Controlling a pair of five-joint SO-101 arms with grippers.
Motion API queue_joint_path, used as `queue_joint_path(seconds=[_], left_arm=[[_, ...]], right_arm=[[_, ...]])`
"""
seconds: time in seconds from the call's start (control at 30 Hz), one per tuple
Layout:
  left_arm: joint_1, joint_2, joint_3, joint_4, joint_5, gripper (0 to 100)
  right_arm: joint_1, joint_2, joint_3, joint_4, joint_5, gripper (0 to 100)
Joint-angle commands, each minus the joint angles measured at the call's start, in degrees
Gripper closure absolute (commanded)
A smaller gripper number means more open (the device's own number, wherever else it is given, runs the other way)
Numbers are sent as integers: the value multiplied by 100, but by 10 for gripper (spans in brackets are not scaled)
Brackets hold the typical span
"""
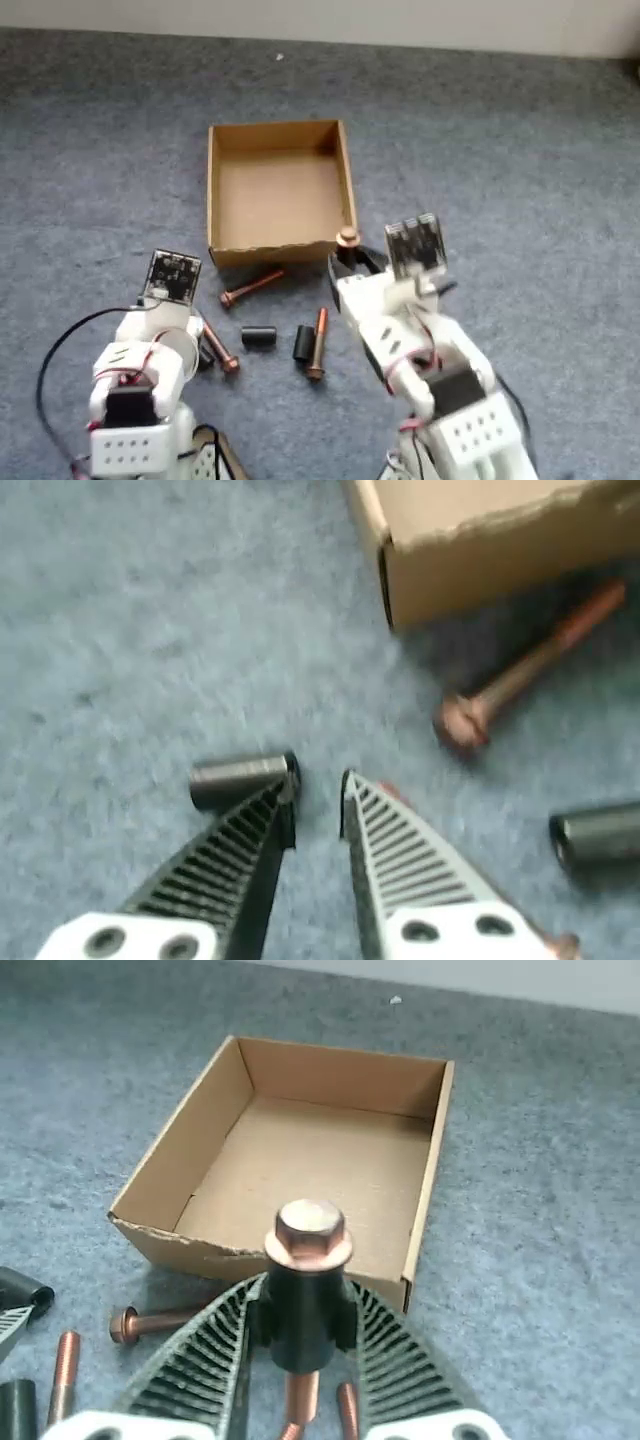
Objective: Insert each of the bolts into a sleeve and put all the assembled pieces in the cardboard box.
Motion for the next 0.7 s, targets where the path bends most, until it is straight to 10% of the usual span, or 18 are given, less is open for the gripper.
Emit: queue_joint_path(seconds=[0.0,0.67], left_arm=[[-92,22,66,-97,-35,896],[-101,22,75,-97,-35,893]], right_arm=[[40,1499,-1209,-725,114,994],[4,6484,-3345,-2897,158,992]])
